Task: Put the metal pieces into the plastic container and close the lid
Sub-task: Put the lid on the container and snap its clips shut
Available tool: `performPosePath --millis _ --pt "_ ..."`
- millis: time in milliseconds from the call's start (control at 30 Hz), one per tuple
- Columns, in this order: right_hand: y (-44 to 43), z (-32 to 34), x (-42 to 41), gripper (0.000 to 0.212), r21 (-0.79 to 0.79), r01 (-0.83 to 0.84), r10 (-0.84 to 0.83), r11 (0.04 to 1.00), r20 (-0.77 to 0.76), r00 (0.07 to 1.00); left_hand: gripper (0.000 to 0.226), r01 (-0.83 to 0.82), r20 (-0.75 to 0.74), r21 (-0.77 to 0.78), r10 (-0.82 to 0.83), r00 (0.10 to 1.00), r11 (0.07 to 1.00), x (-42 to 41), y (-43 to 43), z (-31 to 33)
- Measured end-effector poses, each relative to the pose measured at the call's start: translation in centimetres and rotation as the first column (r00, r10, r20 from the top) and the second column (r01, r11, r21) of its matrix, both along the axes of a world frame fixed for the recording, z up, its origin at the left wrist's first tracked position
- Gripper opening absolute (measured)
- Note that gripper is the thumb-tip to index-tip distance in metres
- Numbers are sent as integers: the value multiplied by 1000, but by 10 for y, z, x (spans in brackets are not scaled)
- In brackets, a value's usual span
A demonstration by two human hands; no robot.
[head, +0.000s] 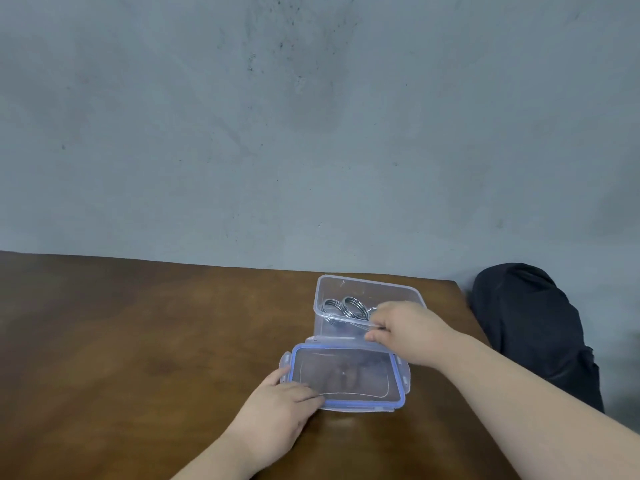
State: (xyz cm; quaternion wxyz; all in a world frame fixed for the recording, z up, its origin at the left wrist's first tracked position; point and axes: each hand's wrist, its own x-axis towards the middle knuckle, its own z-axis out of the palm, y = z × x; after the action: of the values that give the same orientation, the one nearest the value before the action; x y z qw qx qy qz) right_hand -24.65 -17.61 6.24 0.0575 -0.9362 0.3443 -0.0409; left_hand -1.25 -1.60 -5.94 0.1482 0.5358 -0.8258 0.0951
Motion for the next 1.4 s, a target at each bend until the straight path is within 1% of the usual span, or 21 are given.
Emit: performPosePath --millis 133,267,400,467,500,567,633,700,733,767,833,867,933,967,1033,1067,1100,1167,1267,1333,1400 --pt "0 -5 2 47 19 10 -10 1000 -26 1000 30 23 -158 -72 -34 987 997 2 17 40" --pt "5 -17 1 40 76 5 -3 997 -37 999 16 6 -296 -159 -53 954 987 9 33 93" --pt "15 -30 -2 29 106 -9 13 994 -43 999 14 -52 -420 -191 -34 907 980 9 25 118" --pt "17 -39 -3 23 188 18 -14 982 -22 1000 14 -114 -487 -160 22 873 981 8 14 120" --pt "18 -41 -4 22 270 53 -61 961 21 998 15 -148 -522 -138 55 851 979 7 7 120" --pt "22 -38 -8 38 385 50 -105 922 125 986 16 -204 -590 -99 108 800 974 5 -9 120" --pt "19 -33 -14 32 449 78 -178 890 185 967 23 -251 -648 -39 167 744 967 3 -26 121" --pt "15 -21 -22 32 526 92 -318 846 357 878 37 -286 -684 42 237 690 957 3 -44 122" --pt "10 -18 -29 35 510 69 -355 857 489 797 38 -295 -691 75 263 674 953 2 -53 123" --pt "8 -14 -34 43 531 64 -426 845 595 682 36 -298 -694 105 285 661 949 2 -62 124" --pt "5 -8 -39 56 563 8 -484 826 702 522 29 -296 -690 164 324 647 941 -3 -80 127" --pt "4 -6 -37 50 590 -33 -509 807 722 469 26 -288 -686 191 338 645 938 -6 -89 128" --pt "1 -6 -32 28 528 36 -480 849 740 471 22 -271 -676 242 362 641 932 -13 -107 130" --pt "-4 -8 -32 24 505 97 -486 858 733 476 19 -264 -687 265 374 623 927 -16 -115 132" --pt "-18 -18 -32 25 547 159 -553 822 701 451 7 -244 -748 321 404 526 915 -17 -128 130" --pt "-23 -22 -31 25 573 181 -585 799 671 455 6 -235 -766 359 429 478 903 -15 -132 126" --pt "-27 -25 -31 25 598 200 -613 776 642 460 12 -232 -767 399 462 446 887 -12 -134 120" --pt "-34 -31 -29 28 632 246 -662 735 591 461 17 -268 -727 473 544 419 839 -5 -133 105" --pt "-43 -36 -21 34 629 321 -696 708 545 468 7 -290 -715 535 608 346 793 -2 -130 86" --pt "-48 -40 -17 29 613 367 -708 699 519 480 2 -319 -721 546 629 292 775 -2 -130 80" --pt "-51 -42 -14 22 589 418 -718 691 494 491 6 -353 -714 549 645 273 758 -2 -131 75"
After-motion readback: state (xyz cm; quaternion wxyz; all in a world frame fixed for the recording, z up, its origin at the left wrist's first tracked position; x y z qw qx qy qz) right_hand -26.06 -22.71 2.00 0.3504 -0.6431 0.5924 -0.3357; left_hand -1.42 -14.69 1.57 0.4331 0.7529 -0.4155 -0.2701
